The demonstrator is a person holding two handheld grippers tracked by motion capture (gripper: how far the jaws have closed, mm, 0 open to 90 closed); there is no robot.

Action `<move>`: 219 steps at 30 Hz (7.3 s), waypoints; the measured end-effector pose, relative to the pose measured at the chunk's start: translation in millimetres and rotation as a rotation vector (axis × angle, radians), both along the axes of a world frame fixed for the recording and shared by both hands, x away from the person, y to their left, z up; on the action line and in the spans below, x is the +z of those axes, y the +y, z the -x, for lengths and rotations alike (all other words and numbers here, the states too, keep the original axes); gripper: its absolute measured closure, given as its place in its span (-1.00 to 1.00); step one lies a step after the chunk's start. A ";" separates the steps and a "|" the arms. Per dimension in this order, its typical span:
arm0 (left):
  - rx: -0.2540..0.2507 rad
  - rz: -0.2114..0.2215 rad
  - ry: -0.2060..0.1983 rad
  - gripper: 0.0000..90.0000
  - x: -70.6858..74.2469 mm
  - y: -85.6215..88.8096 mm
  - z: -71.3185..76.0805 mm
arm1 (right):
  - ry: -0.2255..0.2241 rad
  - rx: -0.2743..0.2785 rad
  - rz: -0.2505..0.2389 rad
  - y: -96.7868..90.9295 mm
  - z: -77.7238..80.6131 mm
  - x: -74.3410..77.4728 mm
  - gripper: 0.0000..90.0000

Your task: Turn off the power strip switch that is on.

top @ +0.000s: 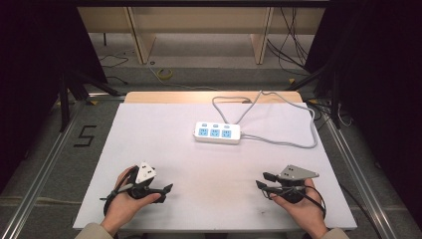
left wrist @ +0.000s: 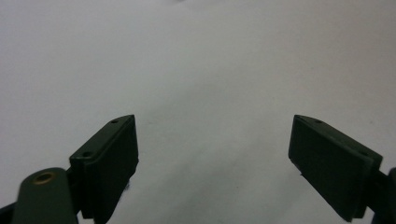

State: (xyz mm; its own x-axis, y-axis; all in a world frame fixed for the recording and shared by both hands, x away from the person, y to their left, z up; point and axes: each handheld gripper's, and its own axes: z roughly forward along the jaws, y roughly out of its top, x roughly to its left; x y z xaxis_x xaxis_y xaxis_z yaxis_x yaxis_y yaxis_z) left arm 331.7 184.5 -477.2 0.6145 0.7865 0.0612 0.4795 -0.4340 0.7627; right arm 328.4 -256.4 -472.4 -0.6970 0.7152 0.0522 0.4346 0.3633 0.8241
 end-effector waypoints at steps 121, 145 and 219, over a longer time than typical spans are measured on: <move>0.007 -0.040 -0.005 -0.54 -1.3 -5.3 -0.4 | 0.069 -0.011 0.246 42.2 -85.3 51.5 1.00; 0.005 -0.045 -0.007 -0.54 -1.6 -5.6 -0.5 | 0.076 -0.015 0.287 50.4 -107.6 58.9 1.00; 0.004 -0.050 -0.008 -0.54 -1.6 -5.2 -1.2 | 0.087 -0.040 0.343 78.5 -165.2 70.5 1.00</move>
